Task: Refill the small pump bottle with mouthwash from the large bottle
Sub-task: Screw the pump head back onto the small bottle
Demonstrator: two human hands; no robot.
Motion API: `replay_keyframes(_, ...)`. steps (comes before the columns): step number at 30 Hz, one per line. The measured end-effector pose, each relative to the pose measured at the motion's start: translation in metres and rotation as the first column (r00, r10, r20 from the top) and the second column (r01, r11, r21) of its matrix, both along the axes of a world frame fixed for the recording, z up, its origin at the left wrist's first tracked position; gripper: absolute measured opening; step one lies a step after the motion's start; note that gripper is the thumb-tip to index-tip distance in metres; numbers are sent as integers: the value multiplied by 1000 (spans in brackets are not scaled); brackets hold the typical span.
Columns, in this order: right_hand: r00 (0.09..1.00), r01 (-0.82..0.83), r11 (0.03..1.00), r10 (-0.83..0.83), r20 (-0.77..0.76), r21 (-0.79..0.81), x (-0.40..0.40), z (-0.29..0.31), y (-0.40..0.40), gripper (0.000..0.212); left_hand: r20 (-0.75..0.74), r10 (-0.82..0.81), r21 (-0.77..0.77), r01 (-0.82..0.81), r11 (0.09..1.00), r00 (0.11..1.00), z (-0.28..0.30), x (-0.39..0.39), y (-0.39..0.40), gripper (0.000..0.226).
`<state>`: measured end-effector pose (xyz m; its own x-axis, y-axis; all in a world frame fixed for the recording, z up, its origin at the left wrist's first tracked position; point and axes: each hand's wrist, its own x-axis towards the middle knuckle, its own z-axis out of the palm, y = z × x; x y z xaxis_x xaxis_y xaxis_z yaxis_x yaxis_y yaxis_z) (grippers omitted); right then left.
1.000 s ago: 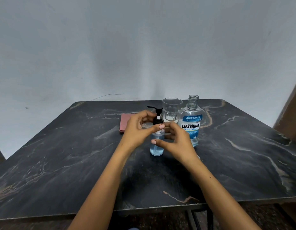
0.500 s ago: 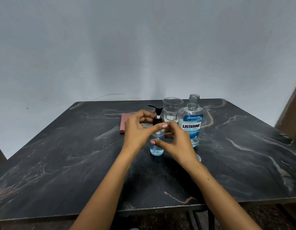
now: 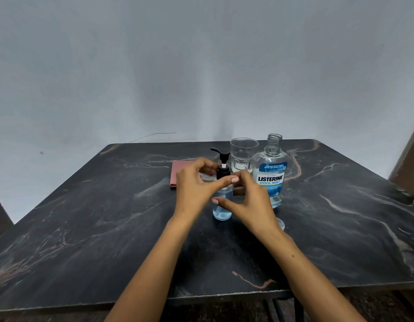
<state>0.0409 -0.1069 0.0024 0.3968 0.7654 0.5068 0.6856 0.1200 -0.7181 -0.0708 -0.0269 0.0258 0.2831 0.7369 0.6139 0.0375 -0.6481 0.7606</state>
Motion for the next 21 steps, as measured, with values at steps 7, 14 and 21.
replay_keyframes(7,1000,28,999,-28,-3,-17,-1,0,0,53,46,-94,-79,98,992,995,0,0,3,25)
replay_keyframes(14,999,39,999,-39,-17,-16,-1,2,1,51,18,-143,-60,144,988,990,0,-3,7,24)
replay_keyframes(21,995,84,996,-84,61,-7,-5,0,2,58,15,-141,-8,142,990,990,-6,3,9,25)
